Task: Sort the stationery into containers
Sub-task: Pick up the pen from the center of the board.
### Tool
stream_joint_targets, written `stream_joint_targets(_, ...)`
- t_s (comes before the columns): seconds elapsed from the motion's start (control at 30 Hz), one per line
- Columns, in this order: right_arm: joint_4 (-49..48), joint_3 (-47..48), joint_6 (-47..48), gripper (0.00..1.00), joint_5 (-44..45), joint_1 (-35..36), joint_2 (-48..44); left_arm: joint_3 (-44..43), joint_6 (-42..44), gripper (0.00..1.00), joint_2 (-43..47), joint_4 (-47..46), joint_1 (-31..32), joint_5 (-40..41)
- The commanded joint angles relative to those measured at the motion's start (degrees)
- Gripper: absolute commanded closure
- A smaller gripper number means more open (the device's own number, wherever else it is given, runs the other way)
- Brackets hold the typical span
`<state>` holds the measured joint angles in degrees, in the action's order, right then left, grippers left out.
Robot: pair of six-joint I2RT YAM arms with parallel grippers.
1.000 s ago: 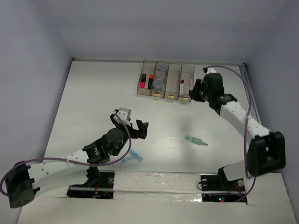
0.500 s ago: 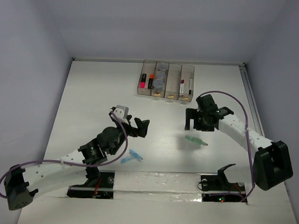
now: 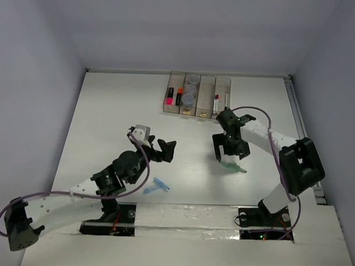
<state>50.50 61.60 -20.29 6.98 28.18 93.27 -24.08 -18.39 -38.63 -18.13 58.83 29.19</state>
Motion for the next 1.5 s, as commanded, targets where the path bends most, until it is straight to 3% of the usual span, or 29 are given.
stream_joint_targets(0.0,5.9,4.0,3.1,0.0,1.4,0.1,-2.4,-1.3,1.0,0.01,0.9,-1.7,-0.2,1.1)
stream_joint_targets(0.2,6.8,5.5,6.4,0.0,-3.4,1.3,1.9,-1.5,1.8,0.01,0.5,-1.8,-0.2,1.0)
stream_joint_targets(0.63,4.1,5.3,9.0,0.0,-3.9,1.3,10.2,-0.6,1.9,0.01,2.5,-1.3,-0.7,1.7)
stream_joint_targets(0.73,2.9,4.4,9.0,0.13,-4.5,1.3,11.3,-0.7,1.9,0.01,2.6,-1.2,-0.7,1.7)
stream_joint_targets(0.8,1.4,4.0,8.9,0.4,-4.6,1.3,11.5,-0.7,1.9,0.01,2.8,-1.3,-0.7,1.8)
stream_joint_targets(0.93,-1.5,4.0,8.5,0.71,-5.8,1.3,11.2,-0.9,1.9,0.01,2.4,-1.3,-0.7,2.0)
stream_joint_targets(1.07,-5.5,4.7,7.5,0.84,-6.5,1.3,10.9,-1.1,1.9,0.01,2.1,-1.0,-0.7,2.0)
stream_joint_targets(1.33,-14.6,7.0,6.0,0.93,-11.5,5.8,9.5,-1.8,-1.2,0.01,1.4,0.5,-0.7,0.4)
stream_joint_targets(1.47,-19.6,6.9,4.5,0.99,-16.7,6.4,3.9,-1.6,-4.5,0.01,1.5,1.3,-0.7,-1.3)
